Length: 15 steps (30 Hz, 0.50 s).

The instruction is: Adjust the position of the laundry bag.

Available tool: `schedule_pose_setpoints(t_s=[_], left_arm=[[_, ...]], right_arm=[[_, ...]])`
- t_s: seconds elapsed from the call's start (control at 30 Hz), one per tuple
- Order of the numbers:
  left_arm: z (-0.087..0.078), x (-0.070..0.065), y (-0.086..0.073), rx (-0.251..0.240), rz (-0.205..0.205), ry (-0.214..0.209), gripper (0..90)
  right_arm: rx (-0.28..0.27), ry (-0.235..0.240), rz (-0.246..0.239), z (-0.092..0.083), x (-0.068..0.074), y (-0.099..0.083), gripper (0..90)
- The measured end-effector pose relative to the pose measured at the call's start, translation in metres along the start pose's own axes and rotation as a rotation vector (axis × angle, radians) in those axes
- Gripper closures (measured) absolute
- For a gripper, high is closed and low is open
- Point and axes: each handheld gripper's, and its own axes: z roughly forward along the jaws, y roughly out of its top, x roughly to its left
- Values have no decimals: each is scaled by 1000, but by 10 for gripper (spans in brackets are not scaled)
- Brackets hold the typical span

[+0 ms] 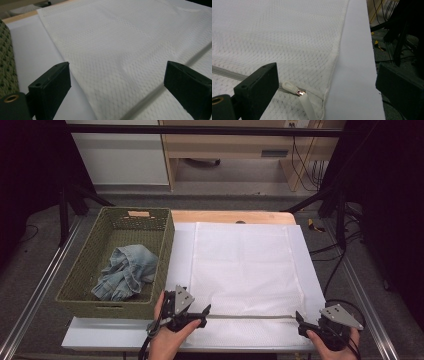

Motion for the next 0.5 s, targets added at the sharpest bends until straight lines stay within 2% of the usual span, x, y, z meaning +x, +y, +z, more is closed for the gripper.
schedule_pose_setpoints(t_s=[0.07,0.13,0.37,0.5], left_arm=[[10,5,7,6,-30,-4,77],[20,10,12,15,-51,13,85],[49,22,21,63,-60,72,152],[59,27,22,76,-66,98,164]], right_arm=[[-1,4,3,0,0,0,50],[-4,8,5,0,0,0,51],[-2,17,3,0,0,0,58],[-15,11,-1,-2,-2,2,60]])
